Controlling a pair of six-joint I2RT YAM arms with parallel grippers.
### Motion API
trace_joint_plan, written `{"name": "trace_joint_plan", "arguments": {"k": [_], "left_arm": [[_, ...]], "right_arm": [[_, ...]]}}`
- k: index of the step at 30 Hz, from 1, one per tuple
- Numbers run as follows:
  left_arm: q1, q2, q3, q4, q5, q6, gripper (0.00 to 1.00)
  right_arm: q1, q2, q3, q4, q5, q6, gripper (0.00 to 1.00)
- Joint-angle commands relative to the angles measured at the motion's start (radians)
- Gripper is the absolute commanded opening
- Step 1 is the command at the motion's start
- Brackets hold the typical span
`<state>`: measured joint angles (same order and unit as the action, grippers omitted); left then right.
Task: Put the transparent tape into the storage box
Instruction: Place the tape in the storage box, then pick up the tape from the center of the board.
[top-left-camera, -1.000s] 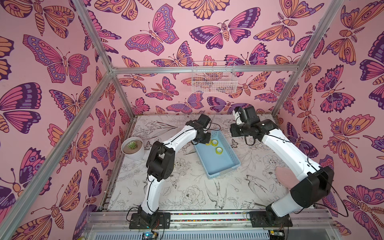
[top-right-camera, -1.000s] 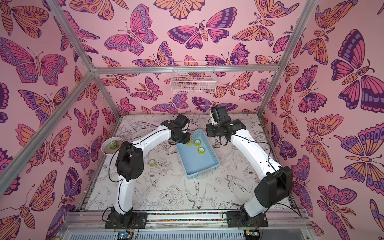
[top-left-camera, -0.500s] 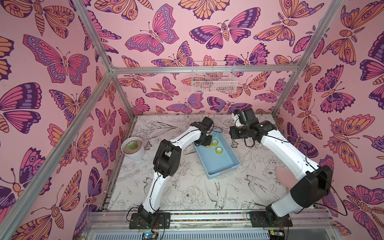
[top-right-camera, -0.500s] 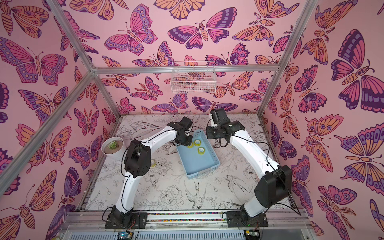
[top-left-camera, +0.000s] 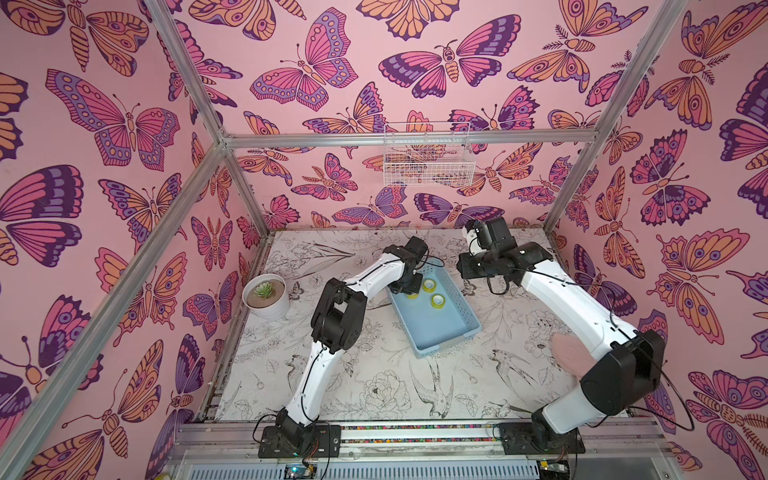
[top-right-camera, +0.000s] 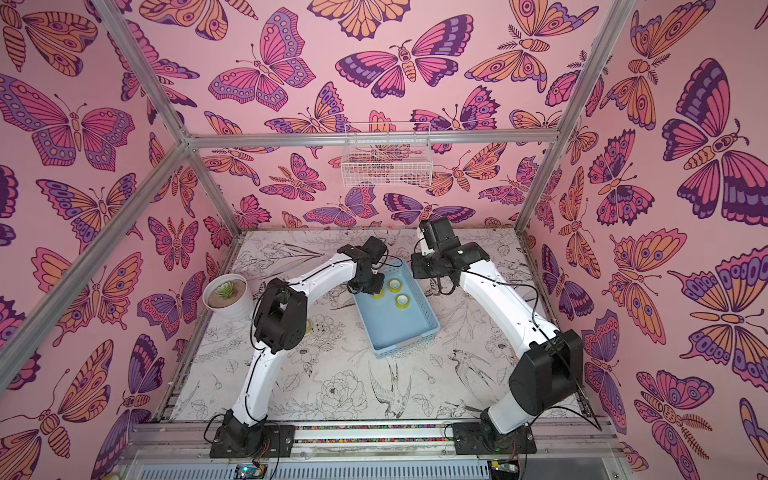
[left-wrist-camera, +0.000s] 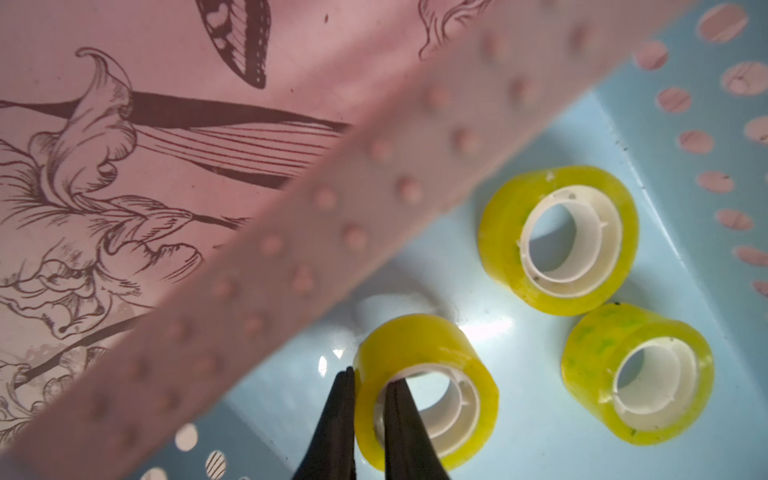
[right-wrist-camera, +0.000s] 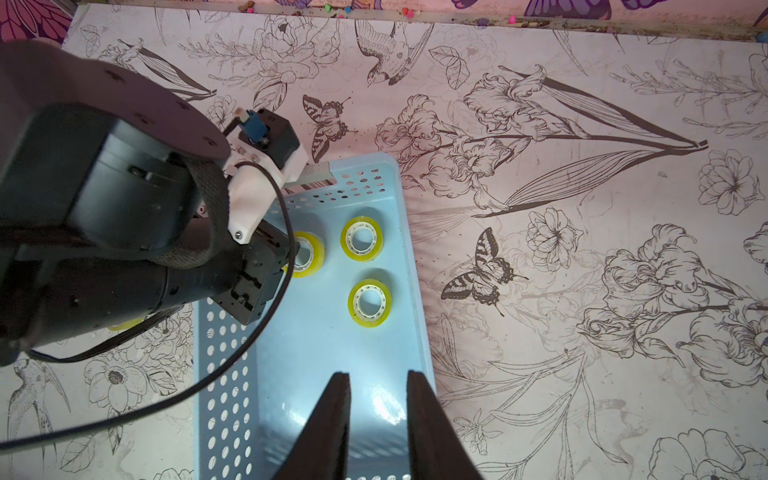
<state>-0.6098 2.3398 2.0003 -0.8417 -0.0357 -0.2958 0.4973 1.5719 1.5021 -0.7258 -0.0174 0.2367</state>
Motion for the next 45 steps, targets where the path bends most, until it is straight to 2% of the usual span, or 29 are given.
{"name": "trace_joint_plan", "arguments": {"k": [1,4,7,15,22,26,30,33,39,45], "left_arm": [[-0.002,0.029,0.012,-0.028,-0.02,-0.01,0.22],[-0.002,0.023,0.009,-0.027,-0.023,-0.009,0.32],[-0.002,0.019,0.012,-0.027,-0.023,-0.01,0.36],[-0.008,-0.049,0.012,-0.015,-0.001,-0.002,0.38],[-0.012,-0.212,-0.078,0.093,0.01,-0.015,0.38],[-0.011,-0.333,-0.125,0.101,-0.048,-0.028,0.38],[-0.004,-0.498,-0.252,0.099,-0.175,-0.097,0.38],[0.014,-0.63,-0.393,0.086,-0.214,-0.16,0.38],[0.057,-0.833,-0.666,0.059,-0.288,-0.327,0.37],[0.085,-0.972,-0.796,0.035,-0.382,-0.433,0.37]], "right_arm": [[0.003,0.002,-0.005,0.0,-0.012,-0.004,0.29],[0.002,0.005,-0.006,0.004,-0.012,-0.002,0.3],[0.003,0.003,-0.006,0.008,-0.02,-0.002,0.3],[0.004,0.004,0.001,0.02,-0.032,0.003,0.3],[0.006,0.003,0.009,0.034,-0.052,0.007,0.3],[0.007,0.004,0.019,0.034,-0.062,0.004,0.3],[0.02,0.025,0.059,0.008,-0.096,-0.021,0.3],[0.052,0.075,0.112,-0.028,-0.142,-0.053,0.3],[0.184,0.194,0.221,-0.051,-0.197,-0.106,0.3],[0.326,0.327,0.304,-0.034,-0.234,-0.133,0.3]]}}
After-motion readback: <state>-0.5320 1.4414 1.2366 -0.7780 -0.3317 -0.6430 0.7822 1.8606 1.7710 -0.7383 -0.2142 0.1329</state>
